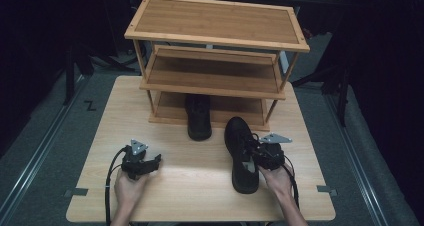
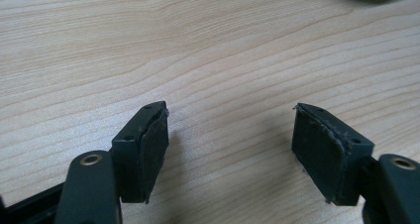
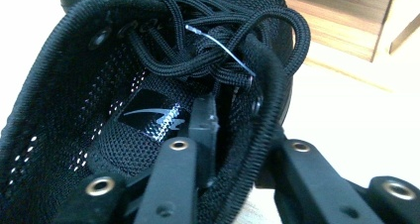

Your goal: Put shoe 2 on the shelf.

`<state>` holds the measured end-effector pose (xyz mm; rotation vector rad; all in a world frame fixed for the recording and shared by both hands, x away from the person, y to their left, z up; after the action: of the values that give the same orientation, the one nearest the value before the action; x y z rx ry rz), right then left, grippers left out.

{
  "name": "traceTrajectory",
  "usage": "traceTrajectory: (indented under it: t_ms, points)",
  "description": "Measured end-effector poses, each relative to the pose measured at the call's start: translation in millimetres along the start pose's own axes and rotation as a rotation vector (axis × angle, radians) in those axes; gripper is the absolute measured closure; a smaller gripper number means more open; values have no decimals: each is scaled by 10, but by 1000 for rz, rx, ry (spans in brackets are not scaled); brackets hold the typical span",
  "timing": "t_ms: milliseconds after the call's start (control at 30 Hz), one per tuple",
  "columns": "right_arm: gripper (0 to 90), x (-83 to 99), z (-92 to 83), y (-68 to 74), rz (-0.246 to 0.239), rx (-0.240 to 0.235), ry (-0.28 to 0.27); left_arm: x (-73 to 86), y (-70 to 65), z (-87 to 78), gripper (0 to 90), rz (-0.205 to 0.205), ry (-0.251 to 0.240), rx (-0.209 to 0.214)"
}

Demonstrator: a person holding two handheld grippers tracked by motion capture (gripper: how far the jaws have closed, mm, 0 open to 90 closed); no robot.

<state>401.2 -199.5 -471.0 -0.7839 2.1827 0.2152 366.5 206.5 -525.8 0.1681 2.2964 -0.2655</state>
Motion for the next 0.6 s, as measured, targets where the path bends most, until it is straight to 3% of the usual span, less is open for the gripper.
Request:
traceTrajectory:
  t_ms: [100, 267, 600]
  points:
    - [829, -6, -18, -17, 22, 2, -4, 0, -1, 0, 308, 0, 0, 0]
    - [868, -12, -36, -6, 17, 27, -13, 1, -1, 0, 308, 1, 1, 1]
    - [880, -41, -36, -3, 53, 9, -40, 1, -2, 0, 307, 2, 0, 2]
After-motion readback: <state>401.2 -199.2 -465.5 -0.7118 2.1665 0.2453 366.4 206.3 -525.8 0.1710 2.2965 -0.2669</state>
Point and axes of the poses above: each handheld gripper's, and its own axes: z roughly forward along the jaws, x roughly out of its underside, y roughly to its left, the point moved 2 cm from there along z, roughly forward along the jaws, and after that the axes turned 9 degrees about -z, right-handed, at the moved point
